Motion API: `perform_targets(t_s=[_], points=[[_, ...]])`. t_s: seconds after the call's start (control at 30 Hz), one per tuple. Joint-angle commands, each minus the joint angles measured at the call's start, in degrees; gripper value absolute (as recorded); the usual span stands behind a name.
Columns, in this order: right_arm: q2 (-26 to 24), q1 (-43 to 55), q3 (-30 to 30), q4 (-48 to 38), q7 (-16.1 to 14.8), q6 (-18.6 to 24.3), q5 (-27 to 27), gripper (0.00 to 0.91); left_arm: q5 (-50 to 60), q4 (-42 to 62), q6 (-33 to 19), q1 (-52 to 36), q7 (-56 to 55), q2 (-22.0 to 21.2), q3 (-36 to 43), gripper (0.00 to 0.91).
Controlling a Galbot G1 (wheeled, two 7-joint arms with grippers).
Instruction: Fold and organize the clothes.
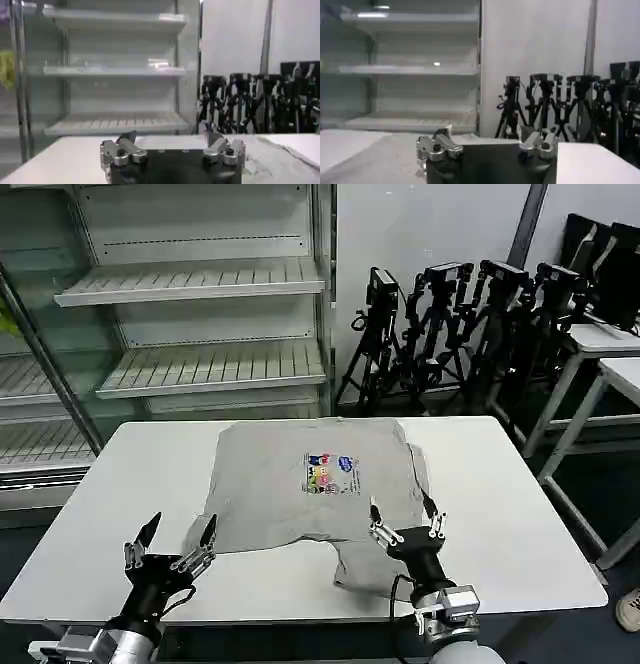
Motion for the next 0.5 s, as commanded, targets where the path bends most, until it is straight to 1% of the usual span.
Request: perform_targets(t_s=[0.03,0.23,0.4,0.5], points=[[-0.2,-3.1,0.8,0.9,-0.5,-2.6,-0.2,0.907,-4.9,4.1,6.8,-2.8,-1.4,2.8,-1.0,0.907],[-0.1,-3.6,1.4,-1.9,-0.3,-3.7,-0.7,0.907,-6.3,10.7,9.0,-6.9,-3.1,5.8,-0.6,0.907],[0.9,-5.1,1.6,-3.2,0.3,-5.0,1.9,0.907,-9.1,15.2,9.8,-9.3,-3.1,7.7,-0.6,0.907],[1.5,-6.4,1.8,-3.3,0.4,-5.2,1.7,0.907,-9.2,16.7,9.8,-10.4,-3.3,8.2,-0.2,0.907]])
